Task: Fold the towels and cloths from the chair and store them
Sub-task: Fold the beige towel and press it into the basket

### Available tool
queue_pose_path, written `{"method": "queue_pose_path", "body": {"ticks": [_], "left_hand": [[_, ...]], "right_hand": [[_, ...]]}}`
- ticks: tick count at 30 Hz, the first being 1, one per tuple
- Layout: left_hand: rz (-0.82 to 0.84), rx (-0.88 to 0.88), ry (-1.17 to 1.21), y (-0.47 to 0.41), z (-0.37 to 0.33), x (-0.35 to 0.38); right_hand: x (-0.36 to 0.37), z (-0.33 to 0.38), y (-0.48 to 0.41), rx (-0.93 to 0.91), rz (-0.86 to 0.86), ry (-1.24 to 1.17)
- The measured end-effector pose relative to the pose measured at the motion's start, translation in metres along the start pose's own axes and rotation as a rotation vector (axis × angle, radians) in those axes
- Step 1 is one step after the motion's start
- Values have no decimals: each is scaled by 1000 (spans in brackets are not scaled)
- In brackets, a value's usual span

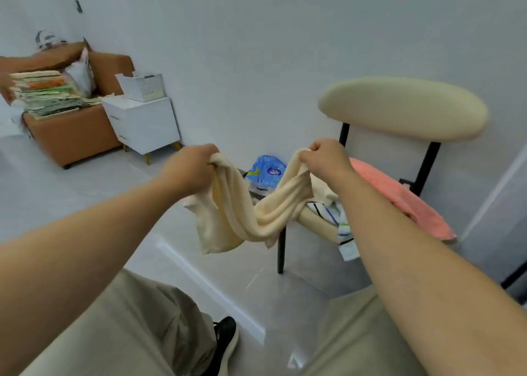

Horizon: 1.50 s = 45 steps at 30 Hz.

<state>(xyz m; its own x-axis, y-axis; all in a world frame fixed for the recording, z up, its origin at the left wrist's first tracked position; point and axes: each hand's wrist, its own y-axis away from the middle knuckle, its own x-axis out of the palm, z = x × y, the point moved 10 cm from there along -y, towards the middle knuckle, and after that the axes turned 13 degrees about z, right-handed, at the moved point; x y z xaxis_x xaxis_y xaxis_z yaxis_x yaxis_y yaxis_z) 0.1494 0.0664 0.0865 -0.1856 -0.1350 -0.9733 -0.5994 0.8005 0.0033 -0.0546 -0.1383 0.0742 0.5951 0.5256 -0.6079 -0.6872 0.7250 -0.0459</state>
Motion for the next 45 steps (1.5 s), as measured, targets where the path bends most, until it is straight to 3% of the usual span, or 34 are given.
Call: {"method": "queue_pose_path", "body": {"ticks": [5, 10, 12, 18, 22, 27, 29, 37, 42, 45], "left_hand": [[-112, -97, 12, 22, 18, -52], [-131, -92, 192, 43, 12, -70], [-84, -76, 180, 50, -1, -68], [202, 104, 154, 62, -56, -43], [287, 291, 361, 72, -99, -47], [267, 541, 843, 95, -146, -82], [231, 542, 934, 100, -151, -93], [-56, 388, 751, 97, -125, -118], [-100, 388, 472, 101, -116, -145], [-42, 435, 610, 99, -110, -158]], "right_hand": [[-54, 31, 34, -6, -37, -372], [-94, 84, 62, -123, -118, -97], [-101, 104, 78, -170, -124, -64], [-102, 140, 93, -323, -34, -377], [-101, 160, 98, -369, 23, -548], [-94, 179, 106, -387, 77, -393], [-91, 184, 108, -398, 100, -362], [-115, 164, 110, -256, -83, -81], [-122, 165, 119, -238, -99, 171], [-127, 171, 127, -248, -163, 371]]}}
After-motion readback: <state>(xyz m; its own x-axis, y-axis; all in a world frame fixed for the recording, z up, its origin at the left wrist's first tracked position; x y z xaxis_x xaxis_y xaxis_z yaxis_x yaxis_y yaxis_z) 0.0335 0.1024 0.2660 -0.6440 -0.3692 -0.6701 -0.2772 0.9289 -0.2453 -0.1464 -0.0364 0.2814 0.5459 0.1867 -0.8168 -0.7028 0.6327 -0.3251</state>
